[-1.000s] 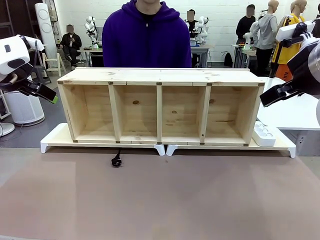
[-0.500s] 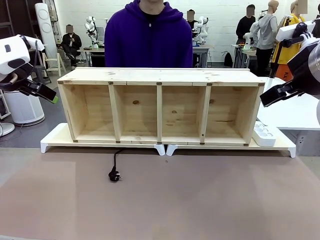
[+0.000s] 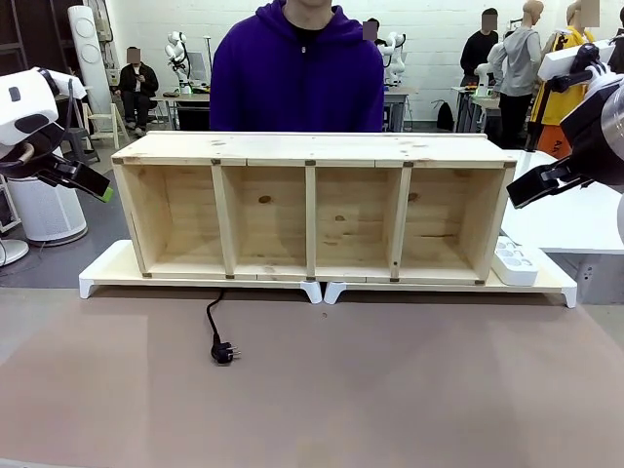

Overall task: Perform cable management.
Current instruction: When the cord part of the Power Cable appears at the lower middle area of the table and stops, grasp the cord part of the Power Cable.

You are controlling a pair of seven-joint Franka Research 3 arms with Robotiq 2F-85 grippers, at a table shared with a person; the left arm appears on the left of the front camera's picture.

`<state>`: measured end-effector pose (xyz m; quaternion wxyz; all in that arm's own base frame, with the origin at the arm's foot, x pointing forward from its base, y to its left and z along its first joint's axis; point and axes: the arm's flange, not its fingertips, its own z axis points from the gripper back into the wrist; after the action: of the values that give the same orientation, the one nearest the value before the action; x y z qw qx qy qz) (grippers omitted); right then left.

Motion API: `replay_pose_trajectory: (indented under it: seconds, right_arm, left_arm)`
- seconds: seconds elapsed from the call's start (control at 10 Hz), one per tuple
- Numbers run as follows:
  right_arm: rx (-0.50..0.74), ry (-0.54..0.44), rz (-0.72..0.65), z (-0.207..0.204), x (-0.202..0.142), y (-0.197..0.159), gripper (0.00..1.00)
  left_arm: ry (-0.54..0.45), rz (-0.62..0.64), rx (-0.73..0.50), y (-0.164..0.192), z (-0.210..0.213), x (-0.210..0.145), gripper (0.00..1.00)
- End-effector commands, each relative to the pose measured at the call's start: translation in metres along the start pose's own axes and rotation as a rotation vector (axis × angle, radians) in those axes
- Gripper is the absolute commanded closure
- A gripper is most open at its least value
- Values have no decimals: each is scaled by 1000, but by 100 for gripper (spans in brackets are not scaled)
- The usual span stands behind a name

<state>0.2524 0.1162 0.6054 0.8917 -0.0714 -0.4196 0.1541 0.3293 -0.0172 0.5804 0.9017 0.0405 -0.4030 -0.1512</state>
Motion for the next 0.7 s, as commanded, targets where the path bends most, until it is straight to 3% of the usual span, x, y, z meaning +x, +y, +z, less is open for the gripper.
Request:
replay_pose_trajectory:
  seconds: [0.0, 0.6]
  right_arm:
    - [-9, -2, -6, 0, 0, -2, 0]
    - [-9, -2, -6, 0, 0, -2, 0]
  left_arm:
    - [-1, 1, 4, 1, 1, 0, 0]
    - [-1, 1, 4, 1, 1, 0, 0]
